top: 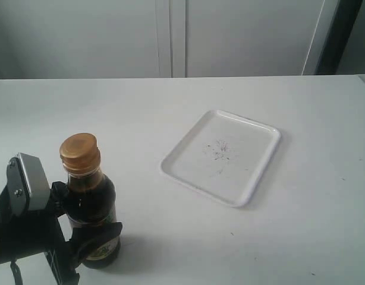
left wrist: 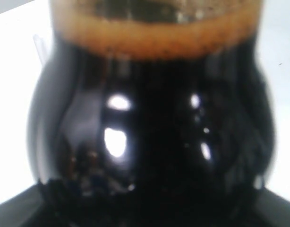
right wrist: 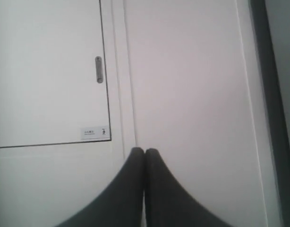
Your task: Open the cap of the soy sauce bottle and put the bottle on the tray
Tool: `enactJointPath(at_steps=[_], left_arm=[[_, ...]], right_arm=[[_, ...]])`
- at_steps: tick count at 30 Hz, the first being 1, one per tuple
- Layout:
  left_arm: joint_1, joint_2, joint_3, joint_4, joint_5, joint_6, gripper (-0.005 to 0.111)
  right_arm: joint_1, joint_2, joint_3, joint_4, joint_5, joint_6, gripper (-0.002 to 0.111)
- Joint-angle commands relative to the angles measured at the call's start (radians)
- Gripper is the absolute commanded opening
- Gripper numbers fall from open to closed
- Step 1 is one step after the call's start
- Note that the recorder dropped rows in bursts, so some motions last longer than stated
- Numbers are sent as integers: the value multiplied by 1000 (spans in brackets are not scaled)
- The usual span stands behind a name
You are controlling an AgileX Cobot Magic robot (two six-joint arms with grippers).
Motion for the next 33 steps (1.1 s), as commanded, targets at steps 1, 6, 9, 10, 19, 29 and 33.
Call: enactJointPath(at_steps=[1, 6, 9, 10, 19, 29, 33], left_arm=[[-1, 1, -2, -7, 7, 14, 0], [-1, 1, -2, -13, 7, 14, 0], [-1, 1, -2, -13, 7, 14, 0], [-1, 1, -2, -13, 7, 14, 0], [-1, 1, -2, -13, 7, 14, 0], [-1, 1, -2, -13, 7, 15, 0], [-1, 1, -2, -13, 7, 15, 0]], right_arm=[[2, 119, -50, -204, -65, 161, 0], [10, 235, -57, -318, -152, 250, 0], [33, 287, -57, -318, -162, 241, 0], [44, 305, -57, -318, -171, 241, 0], [174, 449, -57, -261, -219, 128, 0], [369, 605, -57, 33, -263, -211, 0], [445, 659, -57, 119, -287, -324, 0]])
